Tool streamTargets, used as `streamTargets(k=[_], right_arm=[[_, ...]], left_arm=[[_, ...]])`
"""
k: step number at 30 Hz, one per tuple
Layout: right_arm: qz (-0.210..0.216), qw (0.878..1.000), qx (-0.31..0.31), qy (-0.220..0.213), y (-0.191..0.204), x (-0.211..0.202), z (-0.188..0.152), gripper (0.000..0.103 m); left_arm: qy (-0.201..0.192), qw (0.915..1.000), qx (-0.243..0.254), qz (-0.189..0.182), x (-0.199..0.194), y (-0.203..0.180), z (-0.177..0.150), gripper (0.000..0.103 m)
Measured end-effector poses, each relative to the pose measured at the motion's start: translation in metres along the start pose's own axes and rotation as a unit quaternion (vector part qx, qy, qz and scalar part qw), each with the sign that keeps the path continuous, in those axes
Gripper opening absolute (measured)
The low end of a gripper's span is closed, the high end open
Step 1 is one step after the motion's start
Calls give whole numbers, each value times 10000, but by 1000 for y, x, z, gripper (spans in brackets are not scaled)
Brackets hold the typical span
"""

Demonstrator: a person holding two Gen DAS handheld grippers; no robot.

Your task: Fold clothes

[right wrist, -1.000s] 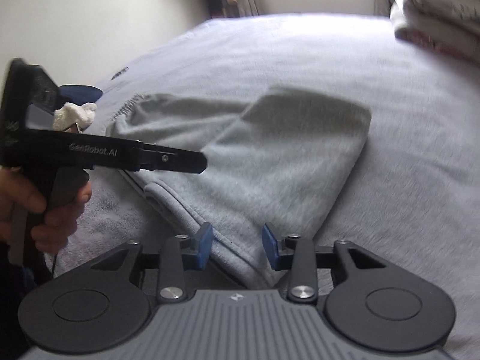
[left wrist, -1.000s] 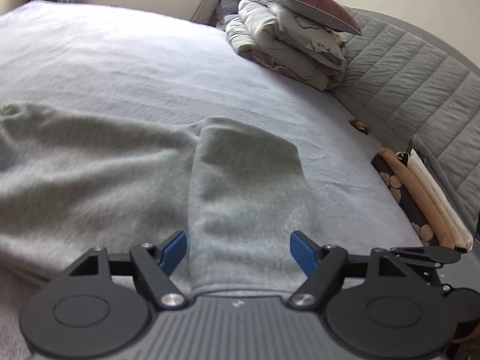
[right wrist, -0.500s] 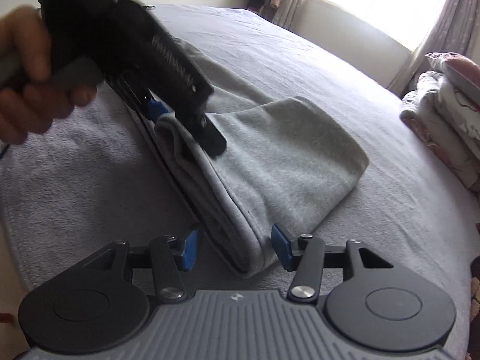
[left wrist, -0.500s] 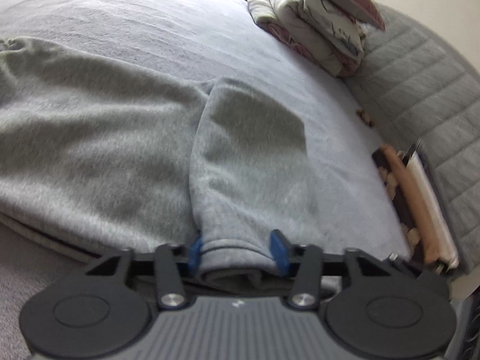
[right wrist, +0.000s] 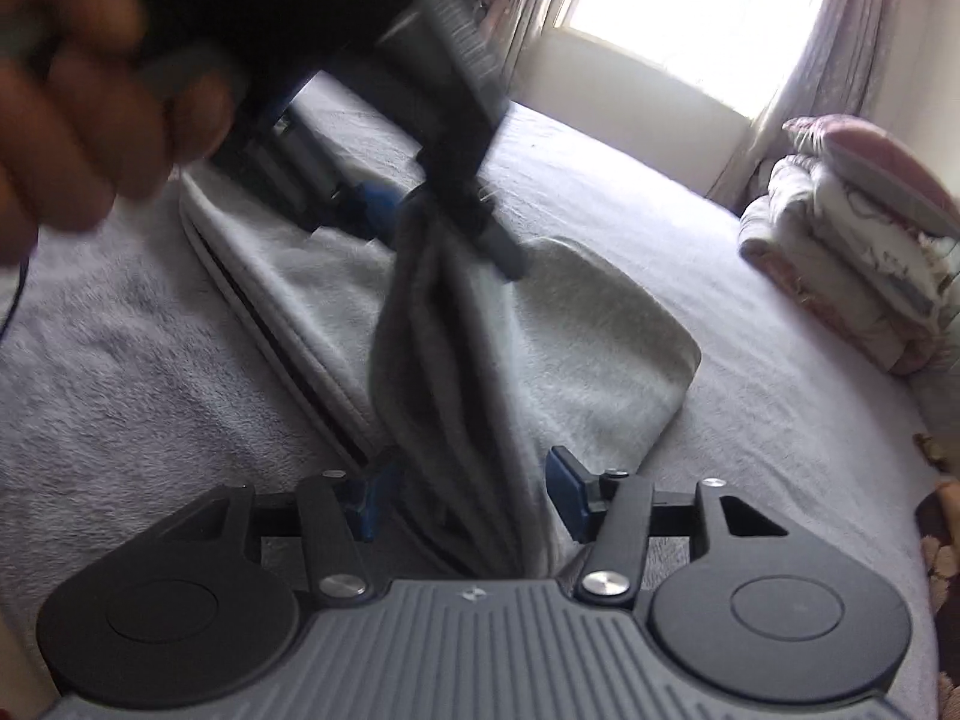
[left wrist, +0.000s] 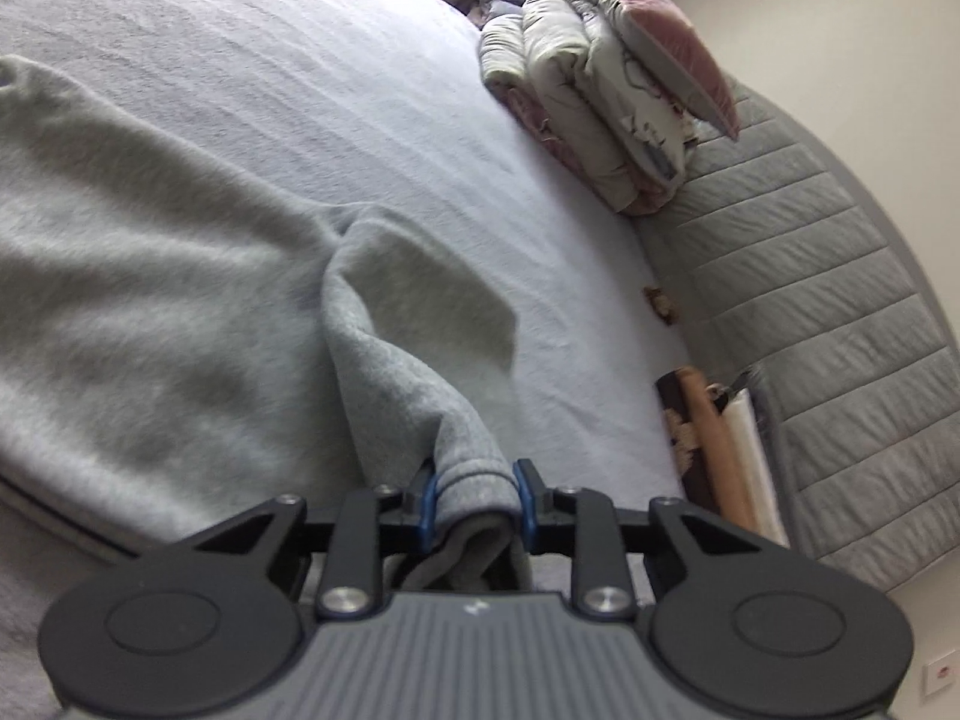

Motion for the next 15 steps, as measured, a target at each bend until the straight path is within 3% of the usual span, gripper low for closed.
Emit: streamTargets(k=[7,15], right_arm=[[-558,9980,-281,16,5,5,-1,58],[-1138,9919,-555,85,4,8,-3,70]], left_arm=[[5,9998,-119,-156,-1,-3,4,26],[-8,9999,-65,-136,-3,-3,4,26]])
Point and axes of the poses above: each gripper's, at about its wrist camera, not at the fingertips, and x roughly the way its jaws point, y to its left, z to its top, the point moved 2 cm from there along x, roughly the way its jaws point
